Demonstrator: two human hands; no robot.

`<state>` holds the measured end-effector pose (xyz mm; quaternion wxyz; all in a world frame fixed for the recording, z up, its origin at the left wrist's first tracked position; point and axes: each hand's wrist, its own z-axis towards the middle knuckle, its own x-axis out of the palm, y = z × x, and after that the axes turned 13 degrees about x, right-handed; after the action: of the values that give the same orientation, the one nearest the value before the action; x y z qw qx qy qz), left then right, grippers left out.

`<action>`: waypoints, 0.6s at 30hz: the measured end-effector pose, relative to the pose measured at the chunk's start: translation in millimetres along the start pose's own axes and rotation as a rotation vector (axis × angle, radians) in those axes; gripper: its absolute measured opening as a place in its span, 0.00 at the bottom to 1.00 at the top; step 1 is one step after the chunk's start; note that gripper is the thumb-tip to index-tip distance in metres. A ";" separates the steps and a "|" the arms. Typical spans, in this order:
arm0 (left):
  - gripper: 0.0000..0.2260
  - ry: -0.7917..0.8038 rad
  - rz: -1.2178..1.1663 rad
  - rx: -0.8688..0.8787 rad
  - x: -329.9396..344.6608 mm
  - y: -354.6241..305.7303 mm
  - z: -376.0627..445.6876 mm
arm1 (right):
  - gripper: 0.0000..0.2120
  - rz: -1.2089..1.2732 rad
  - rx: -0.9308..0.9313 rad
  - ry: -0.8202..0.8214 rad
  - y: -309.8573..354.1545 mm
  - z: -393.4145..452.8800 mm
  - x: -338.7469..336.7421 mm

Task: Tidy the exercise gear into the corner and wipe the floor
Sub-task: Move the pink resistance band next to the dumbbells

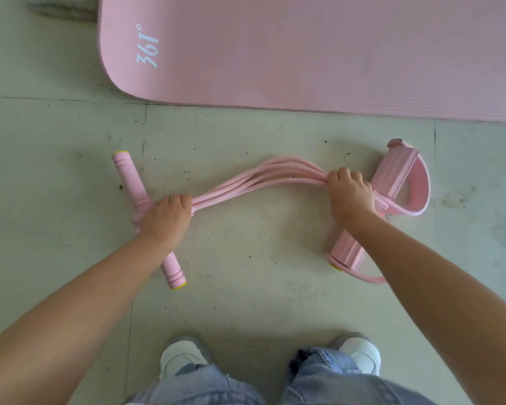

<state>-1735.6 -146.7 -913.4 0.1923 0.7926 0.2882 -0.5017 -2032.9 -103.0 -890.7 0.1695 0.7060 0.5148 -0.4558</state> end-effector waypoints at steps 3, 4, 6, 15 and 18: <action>0.23 0.017 0.025 0.031 -42.6 -7.3 -18.5 | 0.22 -0.012 -0.050 0.011 -4.3 -30.6 -34.4; 0.20 0.023 0.029 0.028 -61.8 -10.1 -25.5 | 0.22 -0.019 -0.059 0.014 -7.3 -44.2 -48.2; 0.19 0.040 0.043 0.064 -107.0 -16.2 -38.0 | 0.23 -0.002 -0.037 0.036 -18.9 -73.5 -78.3; 0.20 0.080 0.117 0.261 -352.8 -90.5 -95.1 | 0.19 0.306 0.306 0.177 -166.0 -246.6 -226.0; 0.22 0.094 0.106 0.405 -428.3 -130.6 -92.6 | 0.19 0.425 0.436 0.196 -233.2 -300.9 -260.4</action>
<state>-1898.6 -105.5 -488.1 0.0416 0.8516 0.1479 -0.5012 -2111.5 57.3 -465.5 0.0553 0.8580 0.2597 -0.4396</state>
